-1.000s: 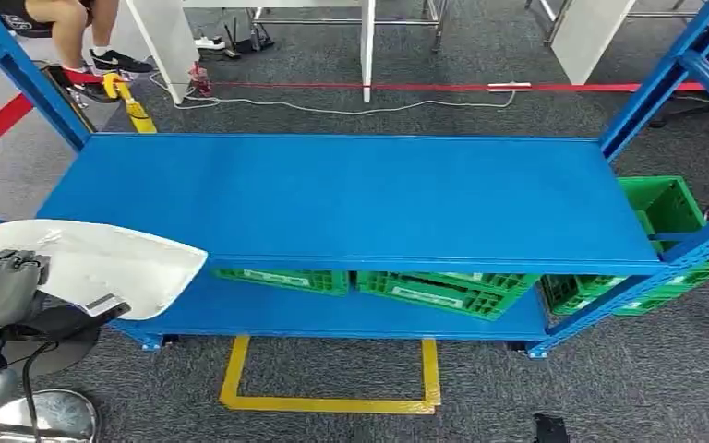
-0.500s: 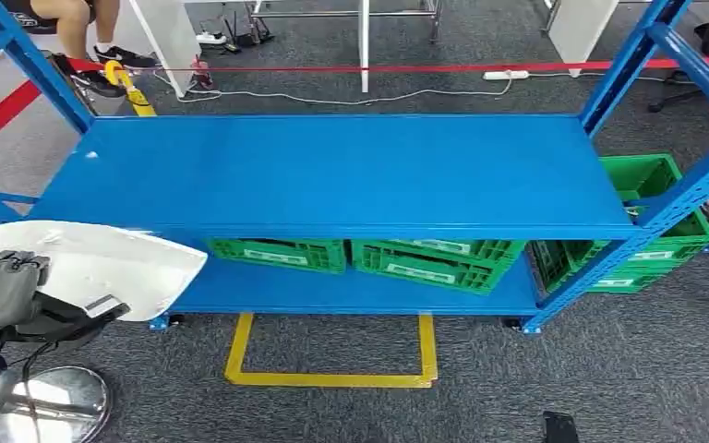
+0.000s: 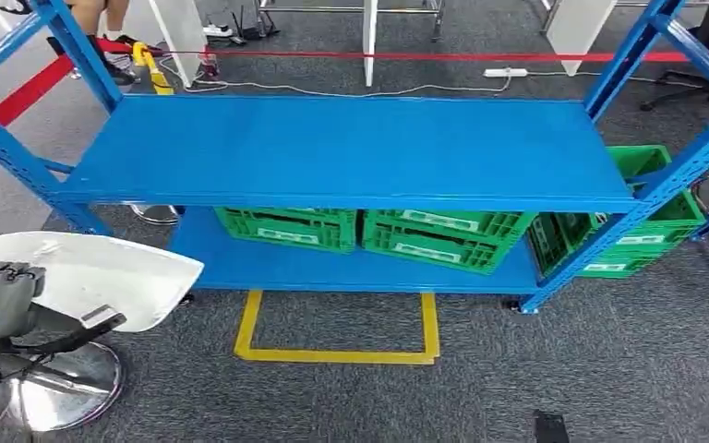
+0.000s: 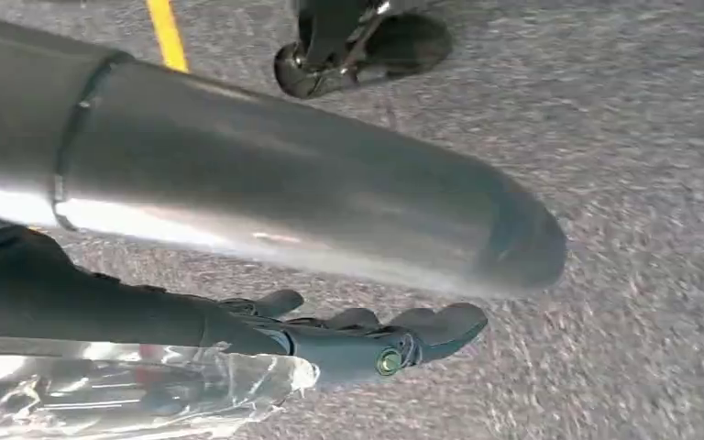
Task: Take the parts from the cabinet and place them on the table.
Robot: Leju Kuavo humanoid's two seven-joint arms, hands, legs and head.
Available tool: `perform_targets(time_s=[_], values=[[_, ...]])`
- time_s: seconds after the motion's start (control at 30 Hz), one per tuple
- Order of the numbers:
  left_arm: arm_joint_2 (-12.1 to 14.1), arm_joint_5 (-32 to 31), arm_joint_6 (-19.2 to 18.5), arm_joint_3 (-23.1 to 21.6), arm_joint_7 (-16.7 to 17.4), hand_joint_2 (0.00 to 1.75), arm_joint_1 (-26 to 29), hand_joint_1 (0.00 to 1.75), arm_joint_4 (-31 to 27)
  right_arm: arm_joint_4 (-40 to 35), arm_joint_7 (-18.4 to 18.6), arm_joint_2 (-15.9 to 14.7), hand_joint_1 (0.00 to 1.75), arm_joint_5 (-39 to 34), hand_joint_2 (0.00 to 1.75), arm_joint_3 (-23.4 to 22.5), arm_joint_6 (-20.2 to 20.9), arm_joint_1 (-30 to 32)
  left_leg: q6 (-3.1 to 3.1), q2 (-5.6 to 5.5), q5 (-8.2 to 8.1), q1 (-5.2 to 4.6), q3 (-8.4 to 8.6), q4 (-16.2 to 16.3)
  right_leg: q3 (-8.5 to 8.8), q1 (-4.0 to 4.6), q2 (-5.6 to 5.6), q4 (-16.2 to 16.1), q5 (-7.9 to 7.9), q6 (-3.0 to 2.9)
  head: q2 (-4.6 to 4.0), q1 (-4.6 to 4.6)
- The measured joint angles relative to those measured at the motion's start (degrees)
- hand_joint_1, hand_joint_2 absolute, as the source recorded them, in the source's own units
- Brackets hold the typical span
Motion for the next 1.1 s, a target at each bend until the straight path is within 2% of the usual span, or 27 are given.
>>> perform_targets(time_s=[0.03,0.07,0.1,0.17,0.2,0.23,0.3,0.33,0.37,0.4,0.47,0.5,0.53,0.57,0.67,0.7,0.73,0.8,0.83,0.87,0.9,0.93,0.97,1.0,1.03,1.07,1.1], values=[[0.1,0.1,0.1,0.5,0.0,1.75,0.4,1.75,-0.3,0.0,0.1,0.0,0.00,0.1,0.00,0.1,0.5,-0.2,-0.37,-0.01,0.37,-0.20,-0.30,0.0,3.47,0.22,0.05,-4.8,-2.07,-0.33,0.00,0.02],[0.2,0.3,0.1,1.0,0.1,1.75,0.8,1.75,-0.6,0.0,0.1,0.0,0.00,0.2,0.00,0.2,1.0,-0.4,-0.68,0.04,0.94,-0.09,-0.33,0.0,3.68,0.28,0.06,-5.7,-2.31,-0.15,0.00,-0.15],[0.3,0.5,0.2,1.3,0.2,1.75,1.1,1.75,-0.7,0.0,0.1,0.1,0.00,0.2,0.00,0.3,1.5,-0.4,-1.00,0.06,1.46,0.11,-0.36,-0.1,2.69,0.54,0.12,-5.7,-1.99,-0.33,0.00,-0.02],[0.6,1.0,0.2,2.3,0.3,1.75,2.3,1.75,-1.4,0.0,0.1,0.2,0.00,0.5,0.00,0.5,2.5,-0.3,-1.87,-0.02,2.24,0.24,-0.67,-0.3,2.08,0.50,0.03,-5.9,-0.97,-1.35,0.00,0.00],[0.8,1.1,0.2,2.7,0.3,1.75,2.9,1.75,-1.5,0.0,0.2,0.4,0.00,0.5,0.00,0.7,2.9,-0.4,-2.22,-0.02,0.18,0.42,-1.15,0.4,1.59,0.26,-0.25,-6.0,-0.29,-1.76,0.00,-0.09],[1.0,1.2,0.2,3.2,0.3,1.75,3.3,1.75,-1.6,0.0,0.1,0.4,0.00,0.5,0.00,0.7,3.1,-0.4,-2.49,-0.02,-3.31,0.43,-1.97,2.7,1.09,0.25,-0.27,-6.0,0.35,-2.35,0.00,-0.28],[1.1,1.7,0.3,3.9,0.3,1.75,3.7,1.75,-1.8,0.0,0.2,0.5,0.00,0.4,0.00,0.8,3.5,-0.4,-3.02,-0.02,-10.08,0.49,-4.44,11.4,-0.60,0.26,-0.34,-5.9,1.90,-2.47,0.00,-0.35],[1.1,1.7,0.3,4.0,0.2,1.75,3.9,1.75,-1.9,0.0,0.2,0.5,0.00,0.4,0.00,0.8,3.6,-0.4,-3.22,-0.02,-11.74,0.49,-5.36,15.7,-1.65,0.26,-0.38,-5.8,2.60,-2.40,0.00,-0.35],[1.1,1.9,0.3,4.3,0.1,1.75,4.2,1.75,-1.9,0.0,0.2,0.5,0.00,0.4,0.00,0.8,3.7,-0.3,-3.36,-0.02,-11.36,0.53,-5.36,18.1,-2.67,0.23,-0.43,-5.6,3.26,-2.28,0.00,-0.39],[1.1,1.9,0.3,4.5,0.0,1.75,4.4,1.75,-1.9,0.0,0.2,0.6,0.00,0.4,0.00,0.8,3.7,-0.2,-3.45,-0.01,-9.53,0.60,-4.19,17.9,-3.63,0.18,-0.48,-5.5,3.89,-2.17,0.00,-0.37],[1.1,2.1,0.3,5.1,-0.1,1.75,4.5,1.75,-2.0,0.0,0.1,0.6,0.00,0.3,0.00,0.8,3.7,-0.1,-3.67,0.00,-5.50,0.86,0.78,11.8,-5.45,0.02,-0.50,-5.1,5.06,-1.83,0.00,-0.35],[1.2,2.2,0.3,5.2,-0.2,1.75,4.5,1.75,-2.1,0.0,0.2,0.6,0.00,0.3,0.00,0.8,3.8,-0.2,-3.87,-0.01,-5.15,1.08,4.29,7.0,-6.16,-0.05,-0.49,-4.8,5.55,-1.51,0.00,-0.39],[1.2,2.2,0.3,5.3,-0.4,1.75,4.3,1.75,-2.1,0.0,0.1,0.6,0.00,0.3,0.00,0.8,3.8,-0.2,-3.96,-0.06,-6.34,1.21,8.39,2.0,-6.85,0.35,-0.39,-4.4,5.89,-1.10,0.00,-0.46],[1.3,2.3,0.3,5.4,-0.4,1.75,4.2,1.75,-2.2,0.0,0.1,0.6,0.00,0.3,0.00,0.8,3.9,-0.1,-2.84,-0.32,-7.87,0.90,9.61,-1.5,-7.32,0.36,-0.42,-4.1,6.56,-0.78,0.00,-0.28],[1.3,2.5,0.2,5.4,-0.4,1.75,4.4,1.75,-2.2,0.1,0.1,0.6,0.00,0.3,0.00,0.8,3.9,0.4,-1.23,-0.15,-6.70,0.69,7.81,-0.6,-8.00,0.24,-0.37,-4.6,8.45,0.21,0.00,-0.31],[1.3,2.6,0.2,5.4,-0.5,1.75,4.4,1.75,-2.2,0.1,0.1,0.6,0.00,0.3,0.00,0.8,3.9,0.6,-0.62,0.07,-6.08,0.94,7.31,-0.7,-8.41,0.02,-0.34,-4.3,7.51,0.53,0.00,-0.39],[1.3,2.7,0.2,5.4,-0.7,1.75,4.4,1.75,-2.2,0.1,0.2,0.6,0.00,0.4,0.00,0.8,3.9,0.8,-0.08,0.07,-5.49,0.90,6.68,-0.6,-9.47,0.03,-0.36,-2.3,4.08,0.87,0.00,-0.11],[1.3,2.7,0.2,5.5,-1.1,1.75,4.4,1.75,-2.2,0.1,0.2,0.8,0.00,0.4,0.00,0.9,4.0,0.8,0.27,0.09,-4.31,0.75,5.32,-0.6,-11.50,-0.01,-0.39,6.6,-2.59,1.24,0.00,0.13],[1.2,2.7,0.2,5.5,-1.2,1.75,4.5,1.75,-2.2,0.1,0.2,0.8,0.00,0.5,0.00,0.9,4.0,0.8,0.33,0.09,-3.66,0.60,4.51,-0.6,-12.43,0.00,-0.39,11.3,-4.68,1.25,0.00,0.07],[1.2,2.7,0.2,5.5,-1.2,1.75,4.5,1.75,-2.2,0.1,0.2,0.8,0.00,0.5,0.00,0.9,4.0,0.8,0.35,0.09,-3.07,0.47,3.72,-0.5,-12.57,0.01,-0.39,14.0,-5.05,1.21,0.00,0.11],[1.1,2.7,0.2,5.5,-1.2,1.75,4.6,1.75,-2.2,0.1,0.2,0.8,0.00,0.5,0.00,0.9,4.0,0.8,0.33,0.09,-2.44,0.35,2.90,-0.5,-11.54,0.07,-0.37,14.1,-3.80,1.05,0.00,0.07],[1.1,2.7,0.2,5.5,-1.2,1.75,4.6,1.75,-2.2,0.1,0.2,0.8,0.00,0.5,0.00,0.9,4.0,0.8,0.29,0.07,-1.85,0.27,2.12,-0.5,-9.34,0.13,-0.35,11.9,-1.71,0.77,0.00,0.09],[1.1,2.7,0.2,5.5,-1.2,1.75,4.6,1.75,-2.2,0.1,0.2,0.8,0.00,0.5,0.00,0.9,4.0,0.7,0.19,0.03,-1.34,0.22,1.43,-0.5,-6.26,0.16,-0.34,8.0,0.21,0.46,0.00,0.07],[1.1,2.7,0.2,5.5,-1.2,1.75,4.6,1.75,-2.2,0.1,0.2,0.8,0.00,0.5,0.00,0.9,4.0,0.6,0.04,-0.02,-0.82,0.22,0.91,-0.4,-2.03,0.25,-0.30,2.1,1.18,0.09,0.00,0.07],[1.1,2.7,0.2,5.6,-1.2,1.75,4.7,1.75,-2.2,0.1,0.2,0.8,0.00,0.5,0.00,0.9,4.0,0.4,-0.31,-0.01,-0.42,0.14,0.52,-0.4,0.83,0.36,-0.19,-2.9,-0.81,-0.16,0.00,0.07],[1.1,2.8,0.1,5.7,-1.2,1.75,4.6,1.75,-2.3,0.1,0.1,0.8,0.00,0.6,0.00,0.9,4.0,0.4,-0.60,0.06,0.01,0.02,0.26,-0.3,3.08,0.50,-0.10,-6.2,-1.57,-0.32,0.00,-0.04],[1.1,2.8,0.1,5.7,-1.2,1.75,4.7,1.75,-2.3,0.1,0.1,0.8,0.00,0.6,0.00,0.9,4.0,0.4,-0.95,0.08,0.81,0.17,0.16,-0.5,2.66,0.66,-0.04,-6.0,-1.29,-0.54,0.00,-0.04]])
